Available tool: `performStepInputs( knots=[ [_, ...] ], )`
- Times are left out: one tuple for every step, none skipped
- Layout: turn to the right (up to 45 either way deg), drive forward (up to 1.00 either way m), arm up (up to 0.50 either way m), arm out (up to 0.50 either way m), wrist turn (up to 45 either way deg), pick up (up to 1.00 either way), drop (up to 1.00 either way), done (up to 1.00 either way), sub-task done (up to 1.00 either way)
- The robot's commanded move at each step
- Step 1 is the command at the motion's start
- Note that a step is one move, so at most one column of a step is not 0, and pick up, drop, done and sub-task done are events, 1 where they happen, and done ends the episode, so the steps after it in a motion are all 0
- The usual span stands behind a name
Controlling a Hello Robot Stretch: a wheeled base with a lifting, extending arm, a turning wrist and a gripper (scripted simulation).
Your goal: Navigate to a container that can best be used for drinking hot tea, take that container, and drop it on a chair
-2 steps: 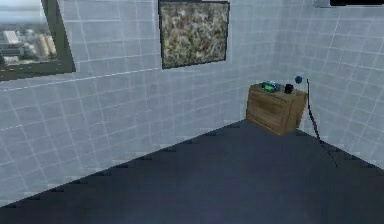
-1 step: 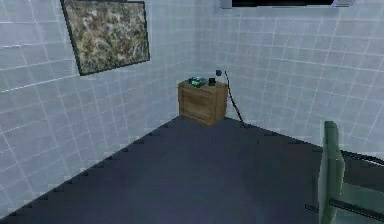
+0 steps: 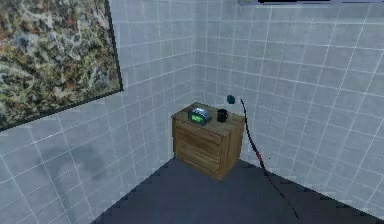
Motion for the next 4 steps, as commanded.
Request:
performStepInputs(
  knots=[
    [6.0, 0.00, 0.00, 0.00, 0.0, 0.00, 0.00, 0.00, 0.00],
    [0.0, 0.05, 0.00, 0.00, 0.0, 0.00, 0.00, 0.00, 0.00],
    [33.0, 0.00, 0.00, 0.00, 0.0, 0.00, 0.00, 0.00, 0.00],
    [0.0, 0.95, 0.00, 0.00, 0.0, 0.00, 0.00, 0.00, 0.00]
  ],
)
